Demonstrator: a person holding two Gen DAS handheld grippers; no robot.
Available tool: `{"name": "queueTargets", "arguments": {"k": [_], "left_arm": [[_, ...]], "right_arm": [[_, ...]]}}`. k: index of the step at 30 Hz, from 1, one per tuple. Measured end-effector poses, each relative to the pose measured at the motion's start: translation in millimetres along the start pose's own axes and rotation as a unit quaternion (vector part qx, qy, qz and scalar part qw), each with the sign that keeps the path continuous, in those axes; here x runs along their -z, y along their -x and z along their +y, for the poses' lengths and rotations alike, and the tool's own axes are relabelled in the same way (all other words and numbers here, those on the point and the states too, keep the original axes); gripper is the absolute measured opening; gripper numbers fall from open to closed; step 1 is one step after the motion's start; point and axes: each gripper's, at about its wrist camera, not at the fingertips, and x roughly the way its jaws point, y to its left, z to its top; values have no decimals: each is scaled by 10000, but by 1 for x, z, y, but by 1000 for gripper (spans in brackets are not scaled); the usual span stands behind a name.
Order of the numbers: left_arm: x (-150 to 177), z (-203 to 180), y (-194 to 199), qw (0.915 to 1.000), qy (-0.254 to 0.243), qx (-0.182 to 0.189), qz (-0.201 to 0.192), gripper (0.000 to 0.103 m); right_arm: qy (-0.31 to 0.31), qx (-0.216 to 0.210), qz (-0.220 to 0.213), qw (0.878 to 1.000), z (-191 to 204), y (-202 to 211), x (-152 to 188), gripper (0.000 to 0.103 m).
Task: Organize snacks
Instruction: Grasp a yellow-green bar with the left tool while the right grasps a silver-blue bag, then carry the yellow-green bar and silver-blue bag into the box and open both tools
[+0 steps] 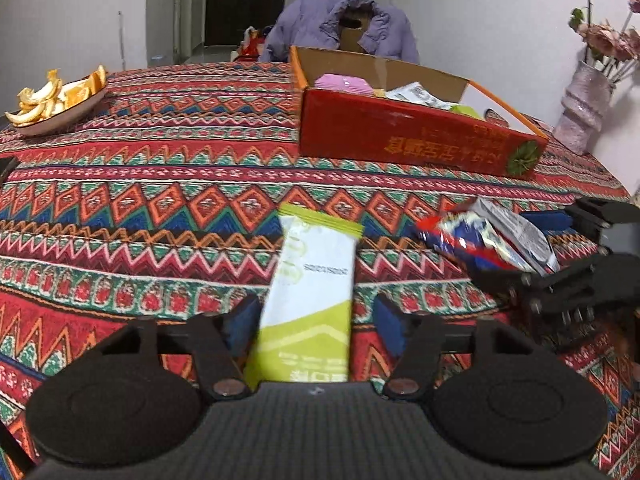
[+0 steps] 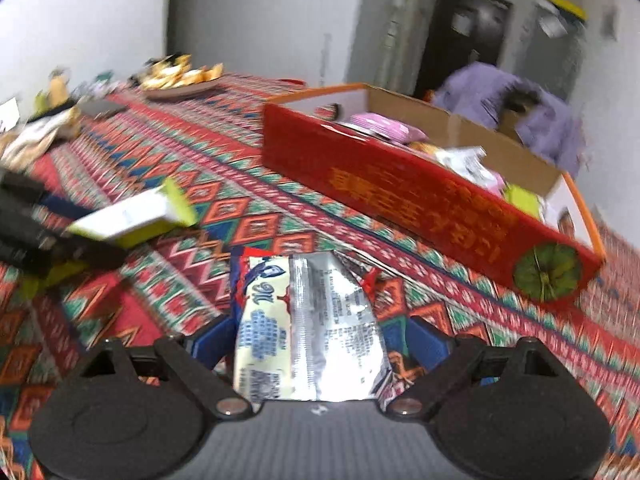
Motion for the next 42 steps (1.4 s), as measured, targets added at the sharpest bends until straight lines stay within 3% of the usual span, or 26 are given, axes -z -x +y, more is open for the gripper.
{"name": "queueTargets", "arguments": {"k": [2,5,13,30,42], "left_arm": [[2,-4,1,10000,-42,-27,-23,44],[1,-5,1,10000,68,-65,-20,41],[2,-20,31,9996,80,-62,-251,39],[46,-85,128,9954,-200,275,-893,39],[54,-107,150,9929,-340,295,-1099,39]], "right_arm": [[-480,-78,-14,9988,-12,-1,4,80],[-845,-116,-87,9963,-20,4,7,67],[-947,117,-320,9949,-18,37,16,66],[-1031,524,-1035,9879,3,176,80,66],[-1256,699,-1303,9810,-6,214,112,66]]}}
